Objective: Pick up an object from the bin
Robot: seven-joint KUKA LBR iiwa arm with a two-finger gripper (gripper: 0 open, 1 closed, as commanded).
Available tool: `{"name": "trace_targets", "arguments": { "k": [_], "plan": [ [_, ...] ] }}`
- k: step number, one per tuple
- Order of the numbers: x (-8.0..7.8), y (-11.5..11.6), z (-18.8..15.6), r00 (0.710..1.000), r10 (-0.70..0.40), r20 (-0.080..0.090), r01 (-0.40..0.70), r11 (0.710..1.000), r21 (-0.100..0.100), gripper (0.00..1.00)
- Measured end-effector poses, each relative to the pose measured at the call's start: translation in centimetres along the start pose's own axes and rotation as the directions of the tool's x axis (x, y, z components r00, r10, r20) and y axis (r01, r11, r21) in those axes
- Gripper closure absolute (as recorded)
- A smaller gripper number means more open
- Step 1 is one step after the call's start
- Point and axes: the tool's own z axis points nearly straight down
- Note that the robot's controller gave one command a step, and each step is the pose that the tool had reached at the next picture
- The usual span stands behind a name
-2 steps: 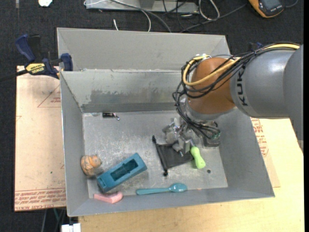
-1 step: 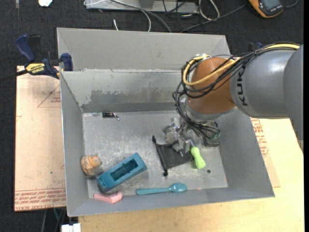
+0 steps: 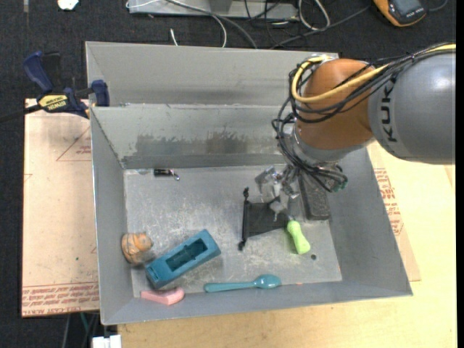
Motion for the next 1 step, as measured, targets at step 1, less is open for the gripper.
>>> {"name": "trace_targets", "arguments": {
  "k": [1],
  "plan": [
    [0.80,0.35,-7.59,1.000,0.028,-0.005,-0.028,1.000,-0.004,1.00]
  ]
}}
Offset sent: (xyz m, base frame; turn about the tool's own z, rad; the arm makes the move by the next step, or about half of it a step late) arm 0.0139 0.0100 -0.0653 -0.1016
